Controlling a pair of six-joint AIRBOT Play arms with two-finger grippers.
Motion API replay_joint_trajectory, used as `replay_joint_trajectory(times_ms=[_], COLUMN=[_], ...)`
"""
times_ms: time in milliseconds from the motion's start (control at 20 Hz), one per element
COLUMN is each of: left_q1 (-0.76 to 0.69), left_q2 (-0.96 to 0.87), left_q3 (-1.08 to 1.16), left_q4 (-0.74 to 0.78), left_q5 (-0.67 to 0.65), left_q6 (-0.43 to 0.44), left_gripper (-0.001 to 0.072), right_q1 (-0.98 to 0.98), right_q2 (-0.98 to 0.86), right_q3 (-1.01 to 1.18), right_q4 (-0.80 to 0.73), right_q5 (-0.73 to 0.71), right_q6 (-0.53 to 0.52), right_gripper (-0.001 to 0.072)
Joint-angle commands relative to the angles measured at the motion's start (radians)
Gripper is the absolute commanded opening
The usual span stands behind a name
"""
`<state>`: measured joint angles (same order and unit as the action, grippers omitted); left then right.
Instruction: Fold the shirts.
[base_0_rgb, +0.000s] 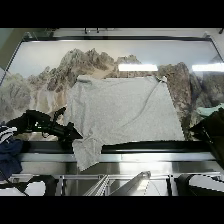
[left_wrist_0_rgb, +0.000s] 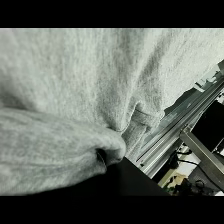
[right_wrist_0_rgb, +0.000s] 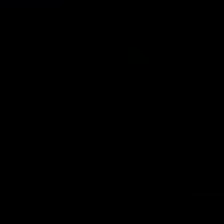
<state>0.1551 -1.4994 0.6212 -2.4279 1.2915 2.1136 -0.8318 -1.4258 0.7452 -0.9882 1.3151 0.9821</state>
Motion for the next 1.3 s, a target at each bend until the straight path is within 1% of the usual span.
replay_joint_trajectory(times_ms=[0, 200, 400, 450, 500, 600, 850, 1000, 1150, 1250], left_q1=[-0.001, -0.001, -0.001, -0.001, -0.001, -0.001, 0.000, -0.001, -0.001, -0.001], left_q2=[0.000, 0.000, 0.000, 0.000, 0.000, 0.000, 0.000, 0.000, 0.000, 0.000], left_q3=[0.001, 0.001, 0.001, 0.001, 0.001, 0.001, 0.001, 0.001, 0.001, 0.001], left_q4=[-0.001, -0.002, -0.003, -0.005, -0.010, -0.010, -0.009, -0.009, -0.009, -0.009], left_q5=[0.004, 0.016, 0.018, 0.018, 0.018, 0.018, 0.018, 0.018, 0.018, 0.018], left_q6=[0.000, 0.000, 0.000, 0.000, 0.000, 0.000, 0.000, 0.000, 0.000, 0.000], left_gripper=[0.0014, 0.0015, 0.0014, 0.0014, 0.0015, 0.0014, 0.0014, 0.0015, 0.0014, 0.0014], right_q1=[0.100, 0.238, 0.261, 0.261, 0.261, 0.261, 0.304, 0.281, 0.235, 0.231], right_q2=[-0.012, -0.021, -0.021, -0.021, -0.021, -0.021, -0.021, -0.021, -0.021, -0.021], right_q3=[-0.018, -0.018, -0.018, -0.018, -0.018, -0.018, -0.027, -0.030, -0.043, -0.089], right_q4=[-0.022, 0.034, 0.123, 0.159, 0.210, 0.279, 0.283, 0.219, 0.221, 0.222], right_q5=[-0.043, -0.015, 0.051, 0.073, 0.097, 0.116, 0.085, 0.009, -0.007, -0.039], right_q6=[-0.010, -0.006, -0.029, -0.052, -0.082, -0.098, -0.119, -0.061, -0.058, -0.060], right_gripper=[0.0510, 0.0509, 0.0507, 0.0473, 0.0372, 0.0365, 0.0365, 0.0365, 0.0365, 0.0365])
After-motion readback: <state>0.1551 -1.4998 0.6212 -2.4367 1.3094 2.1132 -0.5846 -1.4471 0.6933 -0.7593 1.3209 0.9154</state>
